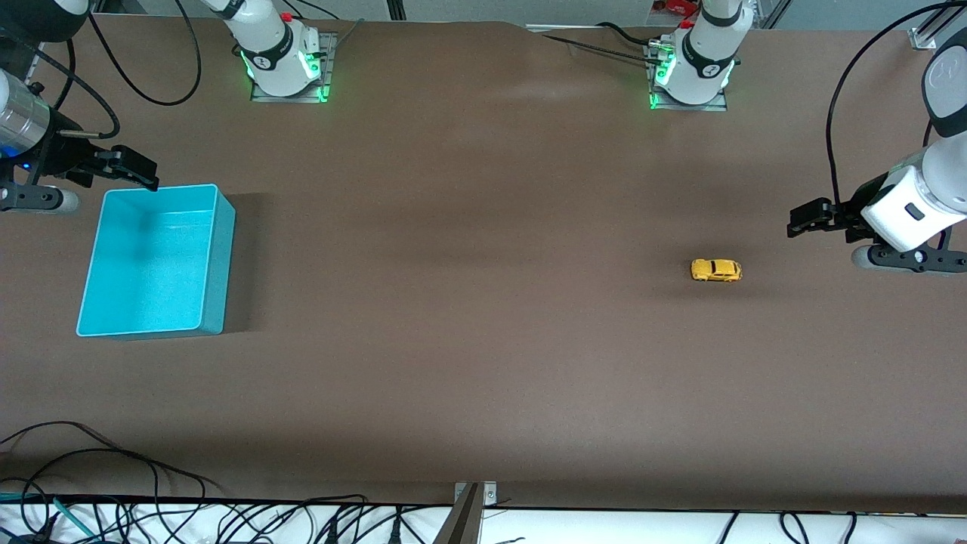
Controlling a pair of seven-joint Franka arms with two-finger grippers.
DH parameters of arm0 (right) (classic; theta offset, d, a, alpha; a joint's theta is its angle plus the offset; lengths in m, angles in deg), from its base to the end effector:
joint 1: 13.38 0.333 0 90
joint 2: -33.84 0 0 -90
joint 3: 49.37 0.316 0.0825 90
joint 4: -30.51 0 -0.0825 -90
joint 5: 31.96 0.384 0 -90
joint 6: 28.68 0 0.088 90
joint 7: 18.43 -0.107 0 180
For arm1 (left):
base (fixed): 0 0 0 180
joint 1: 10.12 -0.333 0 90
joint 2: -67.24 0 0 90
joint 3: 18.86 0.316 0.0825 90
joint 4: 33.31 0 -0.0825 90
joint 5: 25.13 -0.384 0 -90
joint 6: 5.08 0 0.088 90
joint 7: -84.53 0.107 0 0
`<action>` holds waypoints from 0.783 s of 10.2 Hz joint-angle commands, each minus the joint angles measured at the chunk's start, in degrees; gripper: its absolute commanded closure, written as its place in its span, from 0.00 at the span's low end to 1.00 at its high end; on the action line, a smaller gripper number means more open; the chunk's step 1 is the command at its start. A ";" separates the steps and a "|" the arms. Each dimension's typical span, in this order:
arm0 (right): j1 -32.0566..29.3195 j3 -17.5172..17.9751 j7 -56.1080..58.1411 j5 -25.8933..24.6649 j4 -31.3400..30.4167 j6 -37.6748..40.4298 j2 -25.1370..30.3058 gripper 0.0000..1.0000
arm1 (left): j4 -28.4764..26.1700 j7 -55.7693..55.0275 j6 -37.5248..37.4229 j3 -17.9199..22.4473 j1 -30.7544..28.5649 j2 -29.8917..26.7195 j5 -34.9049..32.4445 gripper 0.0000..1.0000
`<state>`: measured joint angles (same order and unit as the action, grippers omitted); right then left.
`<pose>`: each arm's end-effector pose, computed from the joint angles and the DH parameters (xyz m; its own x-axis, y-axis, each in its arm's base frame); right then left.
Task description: Wind up and store yellow beetle car
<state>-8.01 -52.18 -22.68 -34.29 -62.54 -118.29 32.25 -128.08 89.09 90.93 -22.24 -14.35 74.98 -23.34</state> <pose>0.5586 0.0209 0.5836 0.9960 -0.0300 -0.0843 -0.0260 -0.9985 0.0483 0.5923 0.0075 0.5163 0.9920 -0.0618 -0.1096 -0.0569 -0.9973 0.0473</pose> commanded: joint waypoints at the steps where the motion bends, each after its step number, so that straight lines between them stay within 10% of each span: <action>1: -0.19 0.00 -0.23 1.11 0.23 -0.82 0.62 0.00 | -0.24 1.42 0.15 0.31 0.01 -0.18 1.11 0.00; 8: -0.19 0.00 0.38 1.02 0.23 -0.74 0.62 0.00 | -0.24 0.63 0.06 0.31 0.01 0.17 1.11 0.00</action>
<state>-8.01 -52.18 -22.67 -34.16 -62.50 -119.08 32.28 -128.08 89.11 90.93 -22.24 -14.35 75.26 -23.34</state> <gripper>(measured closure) 0.000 0.000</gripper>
